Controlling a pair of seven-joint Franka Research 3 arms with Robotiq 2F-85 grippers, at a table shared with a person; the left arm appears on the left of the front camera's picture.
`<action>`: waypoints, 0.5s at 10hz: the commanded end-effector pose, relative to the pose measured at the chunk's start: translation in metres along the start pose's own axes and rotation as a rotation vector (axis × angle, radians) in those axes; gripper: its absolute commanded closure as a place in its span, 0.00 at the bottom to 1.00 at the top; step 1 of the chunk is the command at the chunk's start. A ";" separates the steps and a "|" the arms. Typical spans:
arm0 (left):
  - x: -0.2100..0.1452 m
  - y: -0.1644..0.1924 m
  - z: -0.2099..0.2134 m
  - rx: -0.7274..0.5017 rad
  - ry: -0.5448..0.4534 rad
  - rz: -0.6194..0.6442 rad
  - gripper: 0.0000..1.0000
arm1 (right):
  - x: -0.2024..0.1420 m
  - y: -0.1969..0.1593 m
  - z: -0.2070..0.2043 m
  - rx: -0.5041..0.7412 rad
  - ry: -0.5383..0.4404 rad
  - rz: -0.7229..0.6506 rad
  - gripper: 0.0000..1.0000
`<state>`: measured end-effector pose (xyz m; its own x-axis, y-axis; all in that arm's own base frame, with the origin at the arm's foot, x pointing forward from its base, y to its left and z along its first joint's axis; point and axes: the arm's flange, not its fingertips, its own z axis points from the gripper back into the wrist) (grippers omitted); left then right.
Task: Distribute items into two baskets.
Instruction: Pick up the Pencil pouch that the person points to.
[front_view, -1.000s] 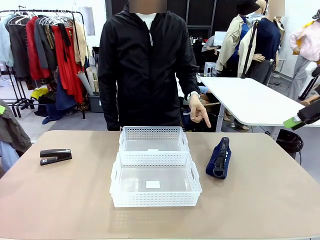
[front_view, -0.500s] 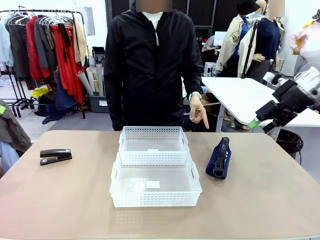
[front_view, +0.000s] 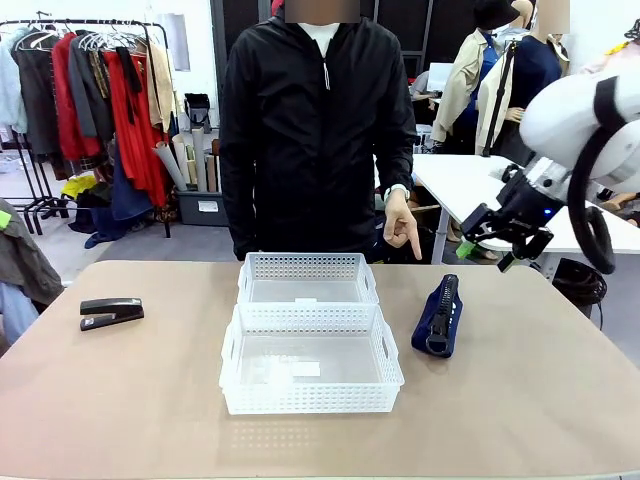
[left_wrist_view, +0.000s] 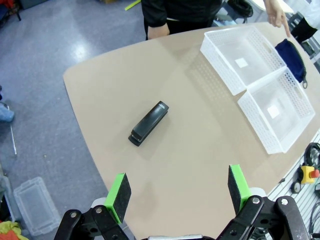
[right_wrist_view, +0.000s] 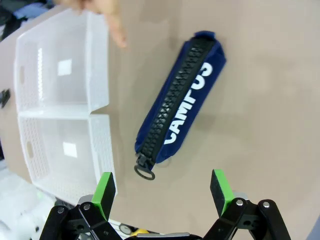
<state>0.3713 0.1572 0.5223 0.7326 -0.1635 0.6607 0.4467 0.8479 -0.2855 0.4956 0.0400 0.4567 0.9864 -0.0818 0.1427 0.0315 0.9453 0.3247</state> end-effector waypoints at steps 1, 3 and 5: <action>0.000 0.001 0.000 -0.015 -0.014 -0.008 0.00 | 0.021 0.014 -0.007 -0.095 0.033 -0.121 0.00; 0.000 0.001 0.000 -0.015 -0.014 -0.008 0.00 | 0.035 0.016 -0.024 -0.138 0.032 -0.246 0.00; 0.000 0.001 0.000 -0.015 -0.014 -0.008 0.00 | 0.045 0.019 -0.043 -0.190 0.028 -0.337 0.00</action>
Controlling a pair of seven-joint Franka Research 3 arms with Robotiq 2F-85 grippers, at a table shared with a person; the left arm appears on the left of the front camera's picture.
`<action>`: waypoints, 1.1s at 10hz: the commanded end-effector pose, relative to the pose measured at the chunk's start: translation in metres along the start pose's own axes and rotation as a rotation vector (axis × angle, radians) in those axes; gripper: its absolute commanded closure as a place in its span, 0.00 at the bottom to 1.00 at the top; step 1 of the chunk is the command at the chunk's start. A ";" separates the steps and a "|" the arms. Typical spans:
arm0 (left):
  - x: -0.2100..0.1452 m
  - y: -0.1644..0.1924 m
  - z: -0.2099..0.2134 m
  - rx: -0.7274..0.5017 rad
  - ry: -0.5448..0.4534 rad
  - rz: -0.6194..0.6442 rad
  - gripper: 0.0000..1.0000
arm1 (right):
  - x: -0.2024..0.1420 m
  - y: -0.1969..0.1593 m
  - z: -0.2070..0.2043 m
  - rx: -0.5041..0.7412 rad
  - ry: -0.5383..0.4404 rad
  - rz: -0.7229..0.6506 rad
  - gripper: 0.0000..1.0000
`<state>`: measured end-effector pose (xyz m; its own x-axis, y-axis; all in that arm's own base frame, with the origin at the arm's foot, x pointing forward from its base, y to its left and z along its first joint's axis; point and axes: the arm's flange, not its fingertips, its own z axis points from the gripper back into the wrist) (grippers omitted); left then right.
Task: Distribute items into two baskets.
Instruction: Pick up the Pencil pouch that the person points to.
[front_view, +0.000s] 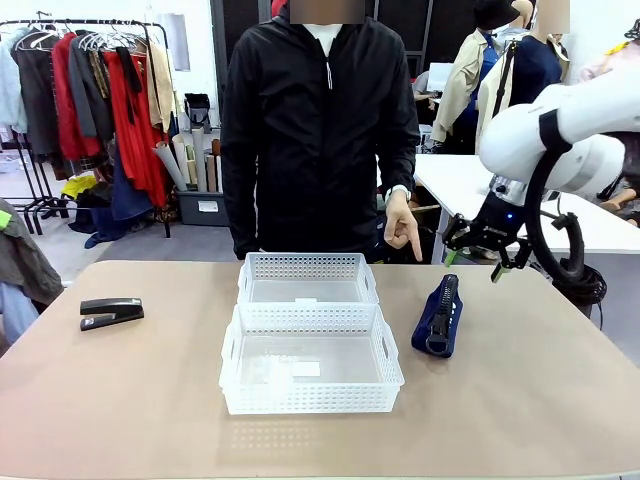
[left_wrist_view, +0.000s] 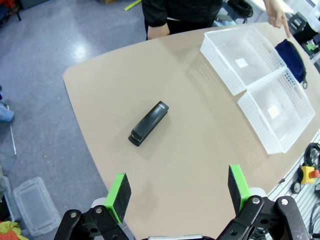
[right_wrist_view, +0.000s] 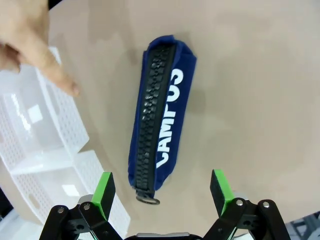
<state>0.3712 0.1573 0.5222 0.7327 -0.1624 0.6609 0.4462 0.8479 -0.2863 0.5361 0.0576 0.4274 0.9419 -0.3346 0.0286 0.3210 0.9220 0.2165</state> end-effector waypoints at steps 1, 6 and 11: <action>0.000 0.001 0.000 -0.015 -0.014 -0.009 0.00 | 0.009 0.017 -0.009 -0.061 0.004 -0.091 0.00; 0.000 0.001 0.000 -0.015 -0.014 -0.009 0.00 | 0.009 0.031 -0.043 -0.136 0.047 -0.131 0.00; 0.000 0.001 0.000 -0.015 -0.014 -0.009 0.00 | 0.005 0.032 -0.082 -0.176 0.047 -0.156 0.00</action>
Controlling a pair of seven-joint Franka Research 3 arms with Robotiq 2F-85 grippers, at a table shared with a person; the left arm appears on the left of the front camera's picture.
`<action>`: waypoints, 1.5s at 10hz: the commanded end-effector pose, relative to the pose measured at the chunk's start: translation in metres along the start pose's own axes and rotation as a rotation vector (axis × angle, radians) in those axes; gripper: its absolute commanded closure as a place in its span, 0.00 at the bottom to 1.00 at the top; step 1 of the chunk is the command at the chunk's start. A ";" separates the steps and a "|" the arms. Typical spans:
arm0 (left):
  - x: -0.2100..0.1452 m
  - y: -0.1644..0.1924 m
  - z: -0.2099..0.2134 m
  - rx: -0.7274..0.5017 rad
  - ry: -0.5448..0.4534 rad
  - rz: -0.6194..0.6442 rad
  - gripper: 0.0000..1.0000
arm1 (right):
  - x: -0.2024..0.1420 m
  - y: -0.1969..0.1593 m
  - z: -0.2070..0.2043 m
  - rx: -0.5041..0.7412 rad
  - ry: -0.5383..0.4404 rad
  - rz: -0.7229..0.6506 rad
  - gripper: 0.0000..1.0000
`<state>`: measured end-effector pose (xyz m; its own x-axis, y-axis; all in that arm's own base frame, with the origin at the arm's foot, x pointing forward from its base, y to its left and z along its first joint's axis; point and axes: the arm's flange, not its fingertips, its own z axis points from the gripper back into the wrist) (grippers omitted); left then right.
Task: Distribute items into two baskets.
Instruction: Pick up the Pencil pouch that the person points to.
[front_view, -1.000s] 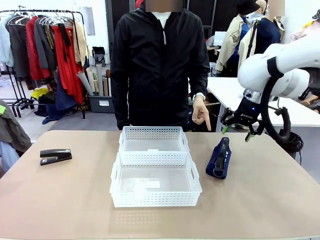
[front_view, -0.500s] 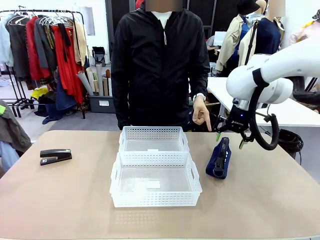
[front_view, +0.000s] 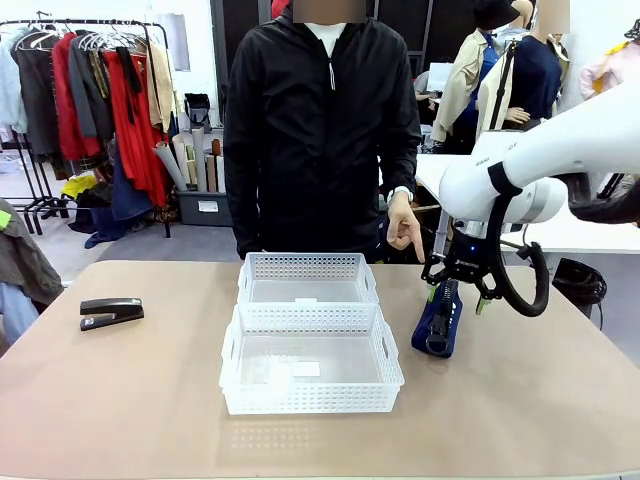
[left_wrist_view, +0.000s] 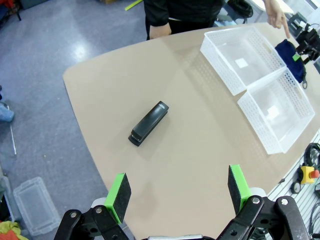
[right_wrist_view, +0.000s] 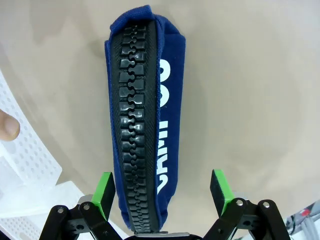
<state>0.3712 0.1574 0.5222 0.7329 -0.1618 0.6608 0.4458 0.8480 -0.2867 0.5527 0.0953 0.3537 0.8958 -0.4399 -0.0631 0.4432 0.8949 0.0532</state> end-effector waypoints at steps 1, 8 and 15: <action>0.000 0.001 0.000 -0.015 -0.013 -0.010 0.00 | 0.002 0.008 -0.005 -0.017 -0.034 -0.037 0.00; 0.000 0.001 0.000 -0.015 -0.013 -0.010 0.00 | 0.003 0.004 -0.011 0.005 -0.010 -0.014 0.00; 0.000 0.001 0.000 -0.015 -0.013 -0.010 0.00 | 0.003 0.004 -0.013 0.004 -0.011 -0.012 0.12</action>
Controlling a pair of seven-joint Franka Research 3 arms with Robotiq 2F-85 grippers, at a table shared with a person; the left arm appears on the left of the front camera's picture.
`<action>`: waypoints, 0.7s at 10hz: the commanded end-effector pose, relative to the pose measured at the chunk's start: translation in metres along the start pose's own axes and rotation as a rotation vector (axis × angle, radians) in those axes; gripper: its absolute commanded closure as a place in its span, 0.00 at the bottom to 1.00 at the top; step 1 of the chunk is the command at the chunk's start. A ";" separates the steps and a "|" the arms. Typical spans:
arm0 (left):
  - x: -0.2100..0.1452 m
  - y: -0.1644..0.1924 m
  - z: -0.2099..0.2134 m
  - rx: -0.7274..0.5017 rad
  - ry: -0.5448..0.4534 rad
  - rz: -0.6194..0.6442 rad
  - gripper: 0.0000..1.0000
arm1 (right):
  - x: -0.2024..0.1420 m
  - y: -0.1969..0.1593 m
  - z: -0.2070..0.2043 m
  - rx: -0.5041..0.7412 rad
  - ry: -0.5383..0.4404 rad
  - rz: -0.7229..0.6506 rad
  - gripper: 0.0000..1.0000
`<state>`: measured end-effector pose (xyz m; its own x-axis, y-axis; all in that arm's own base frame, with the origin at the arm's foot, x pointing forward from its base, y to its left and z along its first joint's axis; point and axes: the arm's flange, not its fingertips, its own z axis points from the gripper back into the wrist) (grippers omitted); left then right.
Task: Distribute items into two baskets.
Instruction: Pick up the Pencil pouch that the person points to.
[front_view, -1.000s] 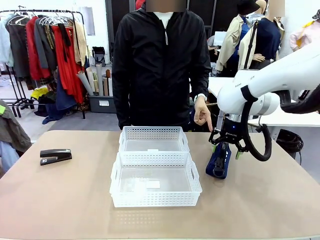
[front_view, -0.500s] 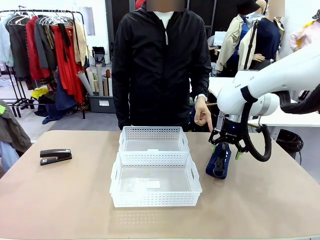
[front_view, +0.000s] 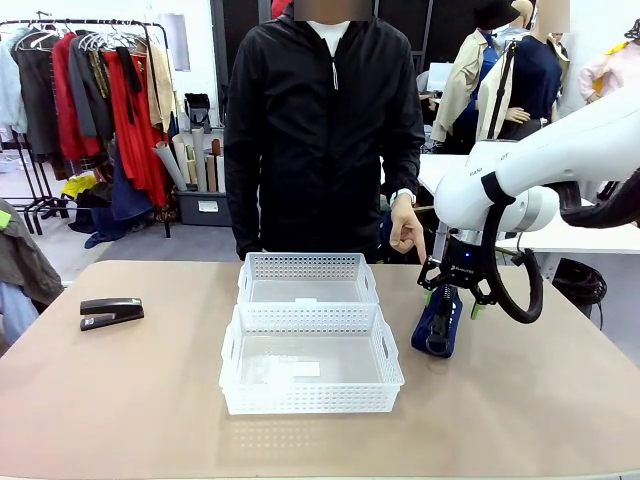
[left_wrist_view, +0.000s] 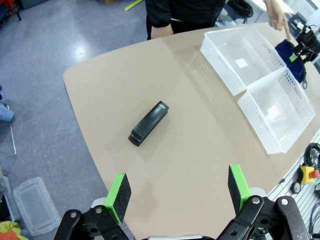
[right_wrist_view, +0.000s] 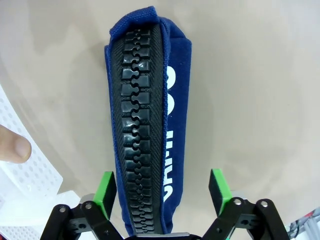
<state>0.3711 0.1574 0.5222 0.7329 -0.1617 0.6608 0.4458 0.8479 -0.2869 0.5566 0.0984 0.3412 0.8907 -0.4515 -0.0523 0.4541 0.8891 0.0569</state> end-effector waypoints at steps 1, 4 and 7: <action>0.000 0.001 0.000 -0.015 -0.013 -0.010 0.00 | 0.001 0.001 -0.001 0.025 -0.007 -0.022 0.31; 0.000 0.001 0.000 -0.015 -0.013 -0.010 0.00 | 0.002 0.000 -0.003 0.024 -0.002 -0.044 0.89; 0.000 0.001 0.000 -0.015 -0.013 -0.010 0.00 | 0.004 0.005 -0.007 0.000 0.002 -0.032 1.00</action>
<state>0.3711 0.1574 0.5222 0.7329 -0.1617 0.6609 0.4457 0.8479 -0.2869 0.5574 0.0972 0.3375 0.8860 -0.4600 -0.0589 0.4631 0.8844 0.0587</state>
